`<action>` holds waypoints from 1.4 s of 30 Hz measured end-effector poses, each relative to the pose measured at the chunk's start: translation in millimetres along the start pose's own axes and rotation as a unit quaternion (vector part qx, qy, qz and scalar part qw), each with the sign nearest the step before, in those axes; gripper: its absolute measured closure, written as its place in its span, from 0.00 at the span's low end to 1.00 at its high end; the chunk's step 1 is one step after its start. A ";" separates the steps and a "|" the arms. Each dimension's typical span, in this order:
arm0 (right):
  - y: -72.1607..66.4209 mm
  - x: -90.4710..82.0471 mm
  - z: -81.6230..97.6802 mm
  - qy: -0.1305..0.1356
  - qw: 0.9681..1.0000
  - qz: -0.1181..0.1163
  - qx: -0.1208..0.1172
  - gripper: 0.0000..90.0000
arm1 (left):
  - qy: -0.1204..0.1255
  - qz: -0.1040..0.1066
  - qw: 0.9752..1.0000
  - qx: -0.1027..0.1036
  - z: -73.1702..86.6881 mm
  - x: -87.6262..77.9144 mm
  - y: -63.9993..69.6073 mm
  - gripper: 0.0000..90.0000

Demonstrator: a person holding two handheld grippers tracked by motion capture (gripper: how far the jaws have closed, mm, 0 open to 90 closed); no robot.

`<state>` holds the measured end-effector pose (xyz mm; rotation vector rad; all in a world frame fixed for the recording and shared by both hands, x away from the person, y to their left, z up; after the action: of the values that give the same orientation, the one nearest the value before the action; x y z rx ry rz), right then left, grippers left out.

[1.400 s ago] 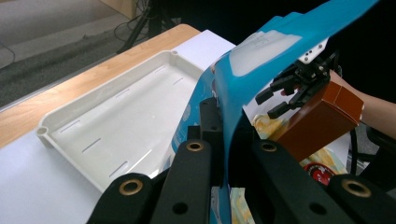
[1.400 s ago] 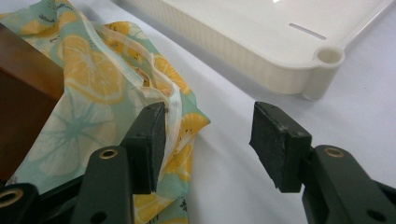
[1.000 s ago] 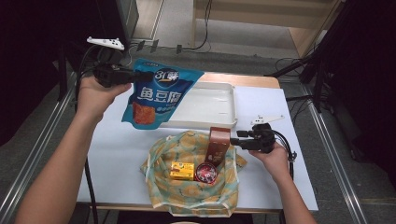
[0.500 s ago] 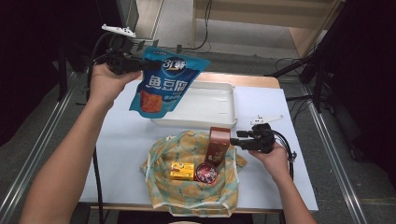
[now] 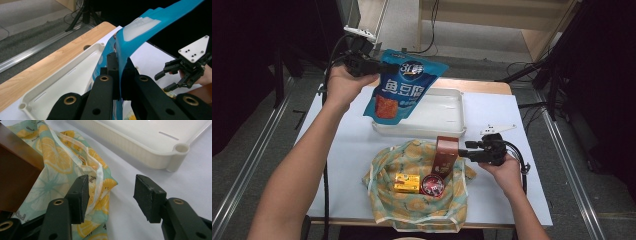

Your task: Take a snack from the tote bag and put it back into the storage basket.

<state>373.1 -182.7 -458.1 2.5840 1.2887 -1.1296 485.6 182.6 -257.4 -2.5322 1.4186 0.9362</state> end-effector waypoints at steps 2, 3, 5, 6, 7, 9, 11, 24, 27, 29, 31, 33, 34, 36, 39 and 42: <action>-0.7 0.0 0.6 -0.005 1.000 -0.001 0.002 0.52 | -0.001 0.004 1.000 0.002 -1.9 5.9 -0.6 1.00; -1.3 -0.3 0.8 -0.005 1.000 -0.001 0.000 0.52 | -0.001 0.002 1.000 0.002 -2.6 8.0 -0.7 1.00; -2.1 -1.1 1.0 -0.004 1.000 -0.003 0.000 0.52 | -0.002 0.005 1.000 0.004 -4.6 13.5 -1.4 1.00; -2.2 -1.0 1.1 -0.005 1.000 -0.002 0.000 0.52 | -0.001 0.004 1.000 0.003 -5.8 16.8 -1.8 1.00; -2.3 -0.8 1.4 -0.006 1.000 -0.001 -0.001 0.52 | 0.000 0.006 1.000 0.001 -6.6 19.7 -2.5 1.00; -2.8 -0.4 1.9 -0.008 1.000 -0.002 0.000 0.52 | -0.001 0.007 1.000 0.001 -8.0 25.2 -3.6 1.00; -3.7 -0.1 2.6 -0.010 1.000 -0.003 0.000 0.52 | -0.002 0.006 1.000 -0.002 -9.3 31.4 -4.1 1.00; -4.5 -1.1 7.9 -0.016 1.000 0.000 0.003 0.52 | 0.001 0.020 1.000 -0.008 -9.5 65.4 -7.9 1.00; -3.8 -1.1 8.1 -0.016 1.000 0.000 0.004 0.52 | 0.000 0.022 1.000 -0.011 -6.7 74.8 -9.2 1.00; -3.5 -1.0 8.3 -0.017 1.000 0.000 0.005 0.52 | 0.001 0.026 1.000 -0.017 -4.2 78.2 -11.6 1.00; -3.1 -1.1 8.5 -0.017 1.000 0.001 0.003 0.52 | 0.004 0.027 0.999 -0.022 -2.8 77.2 -14.5 0.99; -2.8 -1.1 8.8 -0.018 1.000 0.000 0.003 0.52 | 0.001 0.024 1.000 -0.013 -1.0 75.8 -14.7 0.99; -2.7 -1.0 8.9 -0.019 1.000 0.000 0.005 0.52 | 0.000 0.023 1.000 -0.011 -0.4 74.9 -15.0 0.99; -2.8 -0.7 9.1 -0.018 1.000 0.000 0.005 0.52 | -0.002 0.017 1.000 -0.009 1.5 71.8 -16.6 0.99; -3.2 -0.2 9.2 -0.019 1.000 0.001 0.003 0.52 | 0.000 0.020 1.000 -0.008 7.6 67.8 -19.5 0.99; -3.0 -0.3 9.4 -0.021 1.000 0.001 0.003 0.52 | 0.000 0.021 1.000 -0.008 13.6 63.5 -22.8 0.98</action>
<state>365.3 -184.1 -464.0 2.5519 1.2756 -1.1825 521.6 153.2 -308.2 -2.5238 1.4743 0.9582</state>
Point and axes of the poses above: each handheld gripper's, and its own axes: x roughly forward along the jaws, z roughly out of its underside, y roughly to its right, the point moved 2 cm from there along x, roughly forward along the jaws, and after that the axes turned 1 degree about z, right-handed, at the moved point
